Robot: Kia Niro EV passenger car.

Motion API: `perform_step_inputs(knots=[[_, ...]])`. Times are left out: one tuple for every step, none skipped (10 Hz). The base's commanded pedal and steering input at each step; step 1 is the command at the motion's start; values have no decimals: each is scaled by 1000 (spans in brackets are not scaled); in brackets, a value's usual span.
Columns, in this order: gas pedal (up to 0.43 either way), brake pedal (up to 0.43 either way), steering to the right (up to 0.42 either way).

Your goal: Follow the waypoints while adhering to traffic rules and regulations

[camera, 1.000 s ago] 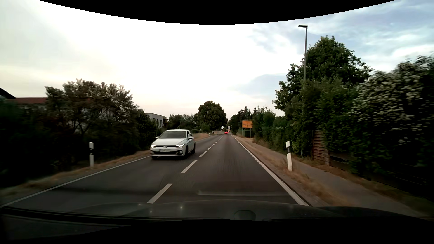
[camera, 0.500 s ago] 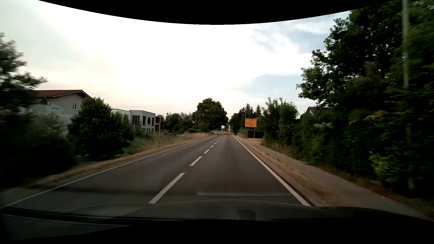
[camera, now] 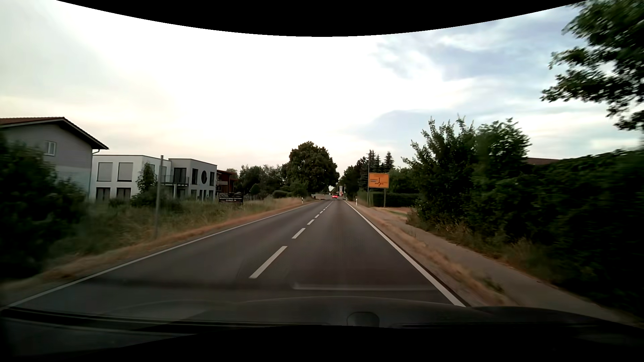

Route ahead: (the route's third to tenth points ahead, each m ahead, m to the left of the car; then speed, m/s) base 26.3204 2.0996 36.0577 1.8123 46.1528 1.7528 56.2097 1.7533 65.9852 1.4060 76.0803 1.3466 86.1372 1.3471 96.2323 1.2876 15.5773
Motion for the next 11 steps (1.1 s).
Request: perform_step_inputs(knots=[[110,6,0],[110,6,0],[110,6,0],[110,6,0],[110,6,0],[110,6,0],[110,6,0],[110,6,0],[110,6,0],[110,6,0],[98,6,0]])
